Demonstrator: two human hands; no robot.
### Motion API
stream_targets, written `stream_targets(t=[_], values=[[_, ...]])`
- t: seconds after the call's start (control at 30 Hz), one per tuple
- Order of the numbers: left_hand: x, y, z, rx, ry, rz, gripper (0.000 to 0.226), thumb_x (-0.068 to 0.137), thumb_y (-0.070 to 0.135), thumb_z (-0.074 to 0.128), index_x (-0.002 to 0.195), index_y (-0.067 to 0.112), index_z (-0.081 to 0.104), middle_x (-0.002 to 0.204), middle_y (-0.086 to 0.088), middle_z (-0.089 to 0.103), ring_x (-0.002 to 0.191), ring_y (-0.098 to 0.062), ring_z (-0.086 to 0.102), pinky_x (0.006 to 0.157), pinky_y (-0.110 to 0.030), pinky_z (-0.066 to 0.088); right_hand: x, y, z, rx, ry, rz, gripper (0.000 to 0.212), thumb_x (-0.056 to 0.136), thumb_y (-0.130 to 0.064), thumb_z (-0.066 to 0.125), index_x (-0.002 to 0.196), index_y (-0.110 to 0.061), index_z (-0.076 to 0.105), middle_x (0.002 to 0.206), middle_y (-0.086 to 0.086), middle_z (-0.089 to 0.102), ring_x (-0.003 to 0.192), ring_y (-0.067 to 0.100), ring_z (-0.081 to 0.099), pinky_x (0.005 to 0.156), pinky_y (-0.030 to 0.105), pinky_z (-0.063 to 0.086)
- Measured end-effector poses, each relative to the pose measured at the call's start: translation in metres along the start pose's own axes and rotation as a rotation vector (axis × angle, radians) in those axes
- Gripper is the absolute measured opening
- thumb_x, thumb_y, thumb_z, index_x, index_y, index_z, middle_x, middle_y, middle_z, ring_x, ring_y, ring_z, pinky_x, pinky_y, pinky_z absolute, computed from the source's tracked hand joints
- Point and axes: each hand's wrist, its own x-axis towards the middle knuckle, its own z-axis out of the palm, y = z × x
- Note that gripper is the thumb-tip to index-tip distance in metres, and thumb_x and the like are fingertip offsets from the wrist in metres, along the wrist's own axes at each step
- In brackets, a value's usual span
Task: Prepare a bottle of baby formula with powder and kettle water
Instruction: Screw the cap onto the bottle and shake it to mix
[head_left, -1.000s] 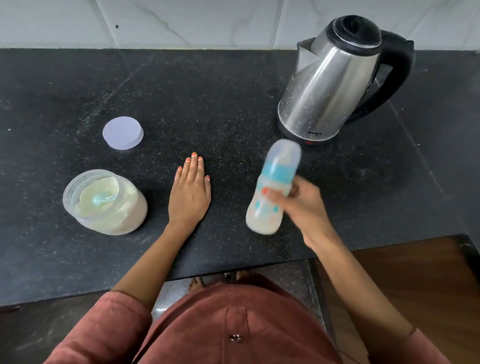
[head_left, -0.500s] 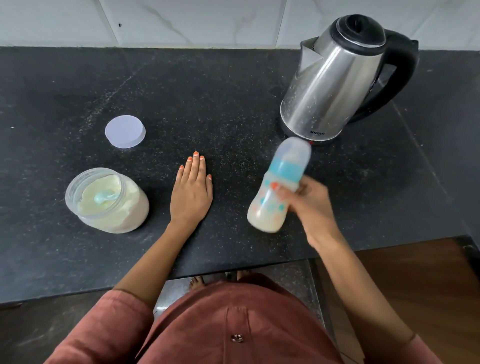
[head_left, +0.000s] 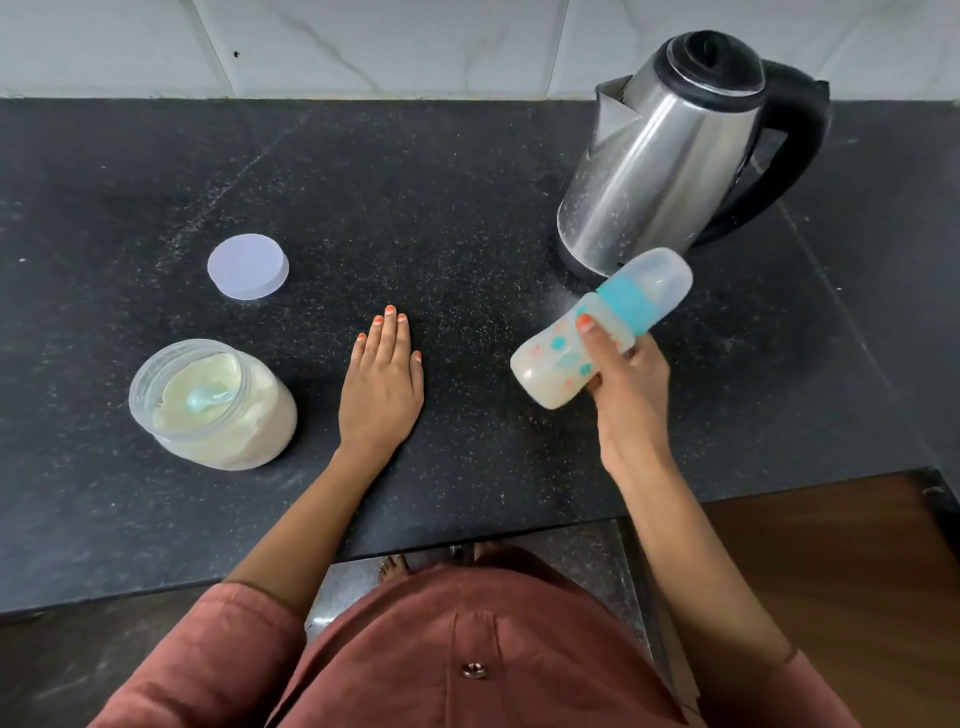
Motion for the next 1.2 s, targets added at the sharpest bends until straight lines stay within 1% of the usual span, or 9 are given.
stream_targets(t=[0.13,0.17,0.33,0.5,0.57,0.7,0.87,1.07,1.2], values=[[0.001,-0.001,0.001,0.004,-0.005,-0.003,0.048,0.099,0.022,0.028,0.143,0.002,0.021,0.152,-0.014,0.019,0.142,-0.025,0.017,0.115,-0.037,0.011,-0.018,0.010,0.000,-0.397,-0.308,0.053,0.028,0.070,-0.001,0.073,0.085,-0.022,0.063,0.080,-0.011,0.068,0.072,-0.002,0.065,0.067,0.017,0.052],[0.001,-0.001,0.001,0.005,-0.005,-0.002,0.048,0.099,0.022,0.028,0.143,0.001,0.021,0.152,-0.014,0.019,0.142,-0.025,0.017,0.115,-0.037,0.011,-0.018,0.010,-0.001,-0.411,-0.319,0.048,0.028,0.069,0.000,0.073,0.084,-0.022,0.064,0.076,-0.012,0.069,0.069,-0.004,0.065,0.064,0.015,0.052],[0.000,-0.001,0.000,0.008,-0.001,-0.002,0.048,0.100,0.023,0.027,0.143,0.002,0.020,0.153,-0.013,0.018,0.142,-0.025,0.016,0.115,-0.036,0.010,0.003,-0.005,-0.002,-0.058,-0.026,-0.044,0.021,0.076,-0.010,0.069,0.089,-0.024,0.062,0.087,-0.010,0.069,0.083,0.002,0.066,0.077,0.022,0.055],[0.001,-0.002,0.002,-0.002,0.005,-0.001,0.048,0.099,0.020,0.031,0.142,0.000,0.023,0.151,-0.015,0.022,0.141,-0.027,0.020,0.115,-0.039,0.013,-0.018,0.007,-0.001,-0.605,-0.399,0.035,0.031,0.064,-0.010,0.079,0.081,-0.029,0.063,0.082,-0.012,0.068,0.071,-0.005,0.066,0.066,0.018,0.055],[0.001,-0.001,0.003,-0.006,0.008,-0.001,0.047,0.099,0.019,0.032,0.141,0.000,0.024,0.151,-0.016,0.023,0.140,-0.028,0.021,0.114,-0.039,0.014,-0.015,0.002,-0.002,-0.526,-0.341,0.005,0.029,0.066,-0.006,0.077,0.081,-0.027,0.063,0.081,-0.012,0.067,0.069,-0.007,0.065,0.063,0.014,0.053],[0.001,-0.001,0.002,0.000,0.010,-0.002,0.048,0.099,0.020,0.031,0.142,0.000,0.023,0.151,-0.015,0.022,0.141,-0.027,0.020,0.114,-0.039,0.013,-0.001,-0.010,0.002,-0.093,-0.049,-0.087,0.024,0.076,-0.005,0.068,0.089,-0.023,0.061,0.086,-0.010,0.066,0.076,-0.005,0.065,0.069,0.014,0.053],[0.001,-0.001,0.002,0.004,0.000,-0.005,0.048,0.099,0.021,0.030,0.142,0.001,0.021,0.152,-0.014,0.020,0.141,-0.026,0.018,0.115,-0.037,0.011,-0.019,0.006,0.001,-0.564,-0.364,0.006,0.032,0.065,-0.005,0.078,0.084,-0.026,0.062,0.081,-0.012,0.066,0.068,-0.008,0.064,0.061,0.011,0.051],[0.001,-0.001,0.002,0.000,0.006,-0.005,0.048,0.099,0.021,0.029,0.142,0.001,0.021,0.152,-0.014,0.020,0.141,-0.026,0.018,0.115,-0.038,0.011,-0.002,-0.008,0.004,-0.050,-0.043,-0.073,0.024,0.077,-0.003,0.067,0.090,-0.022,0.061,0.085,-0.010,0.068,0.076,-0.003,0.066,0.070,0.016,0.054],[0.001,-0.002,0.002,0.010,-0.003,-0.006,0.049,0.099,0.022,0.028,0.143,0.002,0.019,0.153,-0.013,0.018,0.142,-0.025,0.016,0.115,-0.036,0.009,-0.017,0.007,0.008,-0.396,-0.286,-0.004,0.029,0.069,0.000,0.073,0.083,-0.024,0.062,0.081,-0.010,0.066,0.069,-0.006,0.064,0.062,0.012,0.051]])
